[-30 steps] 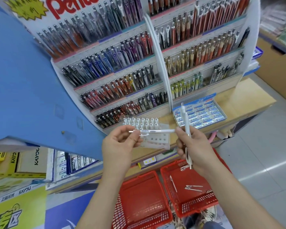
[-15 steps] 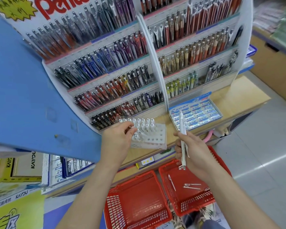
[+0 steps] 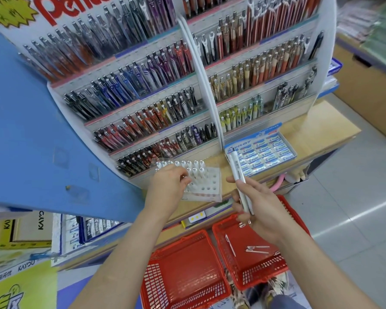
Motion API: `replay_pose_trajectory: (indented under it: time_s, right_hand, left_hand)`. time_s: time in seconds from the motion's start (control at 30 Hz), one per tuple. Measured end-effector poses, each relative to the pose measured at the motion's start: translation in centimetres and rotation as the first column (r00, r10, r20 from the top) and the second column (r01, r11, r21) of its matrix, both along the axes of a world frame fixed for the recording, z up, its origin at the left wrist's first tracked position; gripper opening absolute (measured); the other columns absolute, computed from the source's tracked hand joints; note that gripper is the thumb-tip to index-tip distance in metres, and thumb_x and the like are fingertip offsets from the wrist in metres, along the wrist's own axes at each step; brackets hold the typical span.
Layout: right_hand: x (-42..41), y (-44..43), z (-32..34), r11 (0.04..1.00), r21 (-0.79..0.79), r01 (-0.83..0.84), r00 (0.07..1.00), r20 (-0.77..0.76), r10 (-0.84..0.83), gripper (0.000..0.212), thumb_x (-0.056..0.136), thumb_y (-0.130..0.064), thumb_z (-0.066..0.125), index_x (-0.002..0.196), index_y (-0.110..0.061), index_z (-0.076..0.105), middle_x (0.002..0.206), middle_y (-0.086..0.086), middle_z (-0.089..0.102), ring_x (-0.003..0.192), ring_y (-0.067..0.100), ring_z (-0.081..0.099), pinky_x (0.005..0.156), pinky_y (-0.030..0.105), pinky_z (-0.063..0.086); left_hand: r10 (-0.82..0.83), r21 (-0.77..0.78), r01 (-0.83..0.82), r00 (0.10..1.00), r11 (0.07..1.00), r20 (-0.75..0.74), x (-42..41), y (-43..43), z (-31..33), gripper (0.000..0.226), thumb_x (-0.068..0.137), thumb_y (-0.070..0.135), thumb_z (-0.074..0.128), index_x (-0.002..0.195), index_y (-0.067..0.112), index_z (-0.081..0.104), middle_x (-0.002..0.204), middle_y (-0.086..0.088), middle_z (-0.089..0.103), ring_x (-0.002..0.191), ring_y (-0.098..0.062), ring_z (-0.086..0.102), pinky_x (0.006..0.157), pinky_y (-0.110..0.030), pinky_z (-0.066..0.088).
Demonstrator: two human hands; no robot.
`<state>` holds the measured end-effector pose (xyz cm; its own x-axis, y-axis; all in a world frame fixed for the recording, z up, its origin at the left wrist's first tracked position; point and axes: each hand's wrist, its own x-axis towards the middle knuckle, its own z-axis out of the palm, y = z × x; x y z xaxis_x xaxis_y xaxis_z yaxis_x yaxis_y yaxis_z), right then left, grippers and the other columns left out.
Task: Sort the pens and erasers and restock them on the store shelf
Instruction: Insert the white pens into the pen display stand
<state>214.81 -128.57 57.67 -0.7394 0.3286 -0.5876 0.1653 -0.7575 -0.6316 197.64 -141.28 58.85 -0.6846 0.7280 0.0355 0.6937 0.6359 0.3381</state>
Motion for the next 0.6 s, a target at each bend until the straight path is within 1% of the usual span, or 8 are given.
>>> replay_pose_trajectory:
  time_s: [0.07, 0.13, 0.2, 0.27, 0.33, 0.47, 0.53, 0.6]
  right_hand:
    - [0.1, 0.0, 0.1, 0.999, 0.032, -0.025, 1.0, 0.009, 0.024, 0.023, 0.098, -0.025, 0.049, 0.111, -0.015, 0.064, 0.063, 0.001, 0.045, 0.046, 0.009, 0.031, 0.041, 0.021, 0.016]
    - [0.0, -0.1, 0.0, 0.999, 0.047, -0.023, 1.0, 0.008, 0.022, 0.022, 0.098, -0.027, 0.049, 0.107, -0.013, 0.064, 0.062, 0.001, 0.044, 0.044, 0.008, 0.028, 0.041, 0.021, 0.014]
    - [0.0, -0.2, 0.1, 1.0, 0.029, -0.01, 1.0, -0.008, 0.01, 0.02, 0.098, -0.026, 0.048, 0.101, -0.011, 0.062, 0.061, 0.002, 0.045, 0.044, 0.008, 0.031, 0.04, 0.019, 0.017]
    - [0.0, -0.3, 0.3, 1.0, 0.025, -0.005, 0.999, -0.032, 0.006, 0.02, 0.099, -0.025, 0.046, 0.099, -0.009, 0.059, 0.061, 0.004, 0.049, 0.045, 0.011, 0.038, 0.04, 0.02, 0.023]
    - [-0.1, -0.5, 0.6, 0.999, 0.044, -0.001, 0.999, -0.05, 0.003, 0.022, 0.1, -0.025, 0.044, 0.1, -0.007, 0.058, 0.064, 0.007, 0.055, 0.05, 0.016, 0.049, 0.044, 0.021, 0.035]
    - [-0.5, -0.8, 1.4, 0.996, 0.065, 0.054, 0.995, -0.085, -0.048, 0.023, 0.101, -0.024, 0.04, 0.099, -0.007, 0.055, 0.077, 0.012, 0.068, 0.071, 0.022, 0.067, 0.059, 0.027, 0.044]
    - [-0.7, -0.8, 1.6, 0.993, 0.068, 0.092, 0.991, -0.103, -0.085, 0.023, 0.101, -0.025, 0.039, 0.099, -0.007, 0.053, 0.091, 0.013, 0.073, 0.087, 0.023, 0.07, 0.068, 0.032, 0.047]
    - [-1.1, -0.9, 1.9, 0.989, 0.074, 0.127, 0.984, -0.135, -0.116, 0.021, 0.101, -0.025, 0.038, 0.098, -0.01, 0.051, 0.102, 0.013, 0.073, 0.103, 0.023, 0.067, 0.077, 0.039, 0.05]
  left_hand:
    - [0.008, -0.031, -0.008, 1.0, 0.999, 0.005, -0.1, 0.4, 0.1, 0.011, 0.083, 0.025, 0.069, 0.083, 0.015, 0.071, 0.083, 0.001, 0.062, 0.08, -0.015, 0.056, 0.068, -0.025, 0.037]
    - [0.014, -0.083, -0.014, 1.0, 0.996, 0.009, -0.2, 0.9, 0.1, 0.011, 0.084, 0.027, 0.067, 0.085, 0.016, 0.07, 0.086, 0.003, 0.06, 0.083, -0.014, 0.053, 0.066, -0.022, 0.031]
    - [0.012, -0.133, -0.013, 1.0, 0.991, -0.004, -0.3, 1.3, -0.1, 0.012, 0.085, 0.028, 0.065, 0.088, 0.018, 0.07, 0.089, 0.004, 0.06, 0.086, -0.013, 0.053, 0.067, -0.024, 0.033]
    - [0.008, -0.161, -0.012, 1.0, 0.987, -0.026, -0.5, 1.5, -0.3, 0.013, 0.086, 0.029, 0.064, 0.089, 0.019, 0.07, 0.091, 0.004, 0.061, 0.09, -0.015, 0.055, 0.069, -0.028, 0.037]
    - [0.008, -0.183, -0.016, 0.999, 0.983, -0.043, -0.6, 1.6, -0.3, 0.014, 0.087, 0.031, 0.062, 0.09, 0.02, 0.069, 0.093, 0.005, 0.062, 0.091, -0.016, 0.056, 0.069, -0.028, 0.036]
    - [0.029, -0.193, -0.036, 0.999, 0.981, -0.043, -0.1, 1.2, 0.3, 0.02, 0.085, 0.04, 0.063, 0.096, 0.023, 0.066, 0.091, 0.006, 0.061, 0.088, -0.015, 0.056, 0.069, -0.028, 0.036]
    - [0.087, -0.055, -0.083, 0.994, 0.995, 0.062, 1.2, 0.7, 1.5, 0.018, 0.087, 0.044, 0.06, 0.092, 0.027, 0.063, 0.079, 0.008, 0.06, 0.077, -0.014, 0.056, 0.065, -0.03, 0.041]
    - [0.098, 0.07, -0.128, 0.937, 0.989, 0.336, 3.4, 0.5, 2.9, 0.019, 0.091, 0.041, 0.054, 0.082, 0.027, 0.063, 0.069, 0.006, 0.062, 0.066, -0.014, 0.059, 0.062, -0.032, 0.047]
